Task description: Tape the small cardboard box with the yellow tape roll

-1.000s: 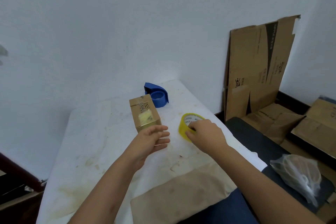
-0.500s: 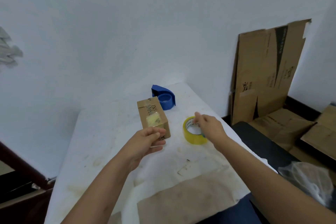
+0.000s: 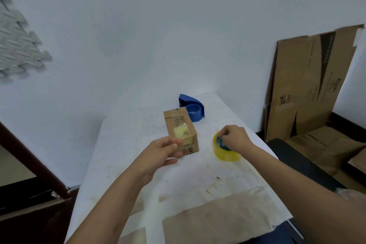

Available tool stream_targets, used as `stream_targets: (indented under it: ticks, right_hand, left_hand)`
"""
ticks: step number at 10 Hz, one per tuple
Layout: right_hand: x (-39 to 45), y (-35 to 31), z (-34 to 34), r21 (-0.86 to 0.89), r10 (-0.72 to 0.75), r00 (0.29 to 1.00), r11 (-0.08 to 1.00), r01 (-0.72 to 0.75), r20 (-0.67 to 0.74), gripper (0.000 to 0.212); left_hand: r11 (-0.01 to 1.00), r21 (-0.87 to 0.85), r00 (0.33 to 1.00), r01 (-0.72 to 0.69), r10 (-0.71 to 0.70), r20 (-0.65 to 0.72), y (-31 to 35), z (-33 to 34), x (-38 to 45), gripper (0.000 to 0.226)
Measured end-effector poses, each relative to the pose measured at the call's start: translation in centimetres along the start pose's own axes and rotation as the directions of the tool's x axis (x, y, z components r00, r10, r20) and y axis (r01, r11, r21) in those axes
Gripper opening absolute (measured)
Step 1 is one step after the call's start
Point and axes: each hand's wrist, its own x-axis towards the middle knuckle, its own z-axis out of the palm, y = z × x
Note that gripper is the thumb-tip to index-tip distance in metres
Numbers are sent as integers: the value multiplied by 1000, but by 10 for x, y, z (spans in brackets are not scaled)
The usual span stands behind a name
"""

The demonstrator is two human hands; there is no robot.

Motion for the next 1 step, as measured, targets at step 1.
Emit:
stream_targets:
  ticks: [1]
  right_hand:
    - [6, -9, -3, -9, -71, 994, 997, 71, -80, 31]
  left_hand:
    - [995, 79, 995, -63, 68, -74, 6, -9, -7, 26]
